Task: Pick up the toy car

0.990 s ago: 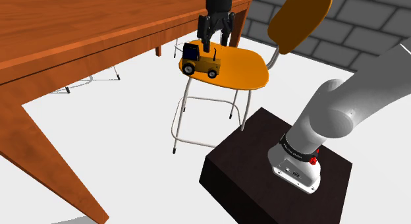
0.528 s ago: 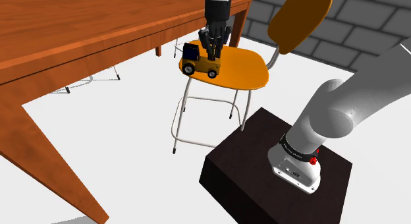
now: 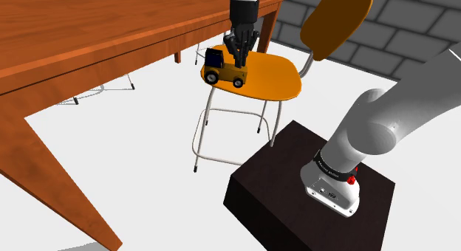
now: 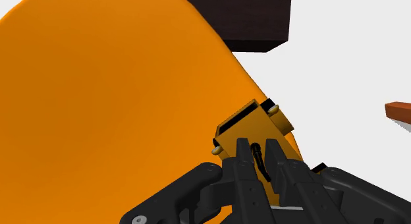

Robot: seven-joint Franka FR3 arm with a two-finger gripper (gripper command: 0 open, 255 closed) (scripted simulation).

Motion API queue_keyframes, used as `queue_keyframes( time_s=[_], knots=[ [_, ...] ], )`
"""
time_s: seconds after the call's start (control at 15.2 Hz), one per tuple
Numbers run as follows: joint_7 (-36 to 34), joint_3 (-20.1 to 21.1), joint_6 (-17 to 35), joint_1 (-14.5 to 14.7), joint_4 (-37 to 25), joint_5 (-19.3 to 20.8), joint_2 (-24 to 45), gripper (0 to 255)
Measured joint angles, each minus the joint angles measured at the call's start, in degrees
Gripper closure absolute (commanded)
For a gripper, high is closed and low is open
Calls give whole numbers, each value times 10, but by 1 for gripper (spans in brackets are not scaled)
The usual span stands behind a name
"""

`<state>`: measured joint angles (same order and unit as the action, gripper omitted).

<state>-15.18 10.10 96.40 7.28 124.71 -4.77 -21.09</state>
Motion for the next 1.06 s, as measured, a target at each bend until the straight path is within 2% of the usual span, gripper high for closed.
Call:
queue_keyframes(
  time_s=[1.06],
  knots=[
    [-4, -4, -113, -2, -121, 4, 10, 255]
  ],
)
